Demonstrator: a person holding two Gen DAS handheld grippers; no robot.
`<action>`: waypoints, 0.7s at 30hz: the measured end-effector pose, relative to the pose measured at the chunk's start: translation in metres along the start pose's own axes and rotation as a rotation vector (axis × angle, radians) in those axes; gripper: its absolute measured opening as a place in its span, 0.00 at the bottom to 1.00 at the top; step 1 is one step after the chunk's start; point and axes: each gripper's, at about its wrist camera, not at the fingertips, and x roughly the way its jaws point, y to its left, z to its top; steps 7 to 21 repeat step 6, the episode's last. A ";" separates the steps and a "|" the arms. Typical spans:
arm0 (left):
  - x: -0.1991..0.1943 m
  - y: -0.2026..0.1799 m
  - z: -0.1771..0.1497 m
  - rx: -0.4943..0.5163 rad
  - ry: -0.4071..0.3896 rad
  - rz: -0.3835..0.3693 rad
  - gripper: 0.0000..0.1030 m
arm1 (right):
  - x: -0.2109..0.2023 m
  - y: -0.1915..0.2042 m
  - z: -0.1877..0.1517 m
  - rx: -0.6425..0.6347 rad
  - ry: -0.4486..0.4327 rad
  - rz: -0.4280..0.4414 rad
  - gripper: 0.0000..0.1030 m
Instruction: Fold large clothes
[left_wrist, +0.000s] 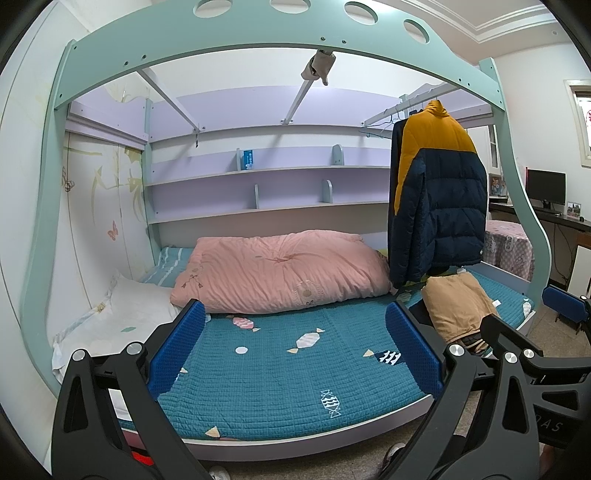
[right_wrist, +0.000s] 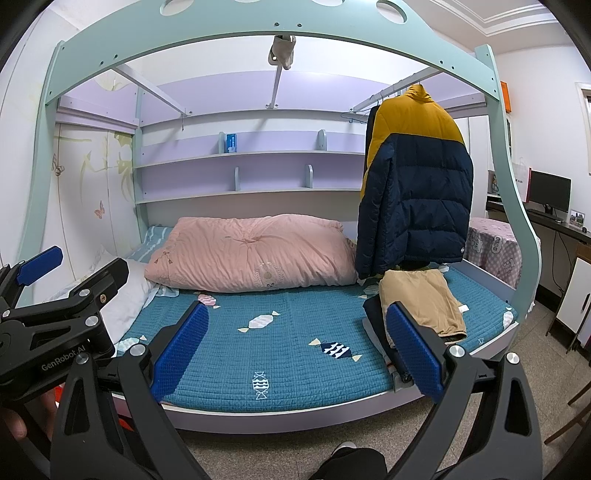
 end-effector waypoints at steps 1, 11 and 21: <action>0.000 0.000 0.000 0.001 0.000 0.001 0.95 | 0.000 0.000 0.000 0.000 0.000 -0.001 0.91; 0.001 0.003 -0.002 -0.002 0.003 0.002 0.95 | 0.000 0.000 0.000 0.001 0.001 -0.001 0.91; 0.001 0.003 -0.002 -0.002 0.003 0.002 0.95 | 0.000 0.000 0.000 0.001 0.001 -0.001 0.91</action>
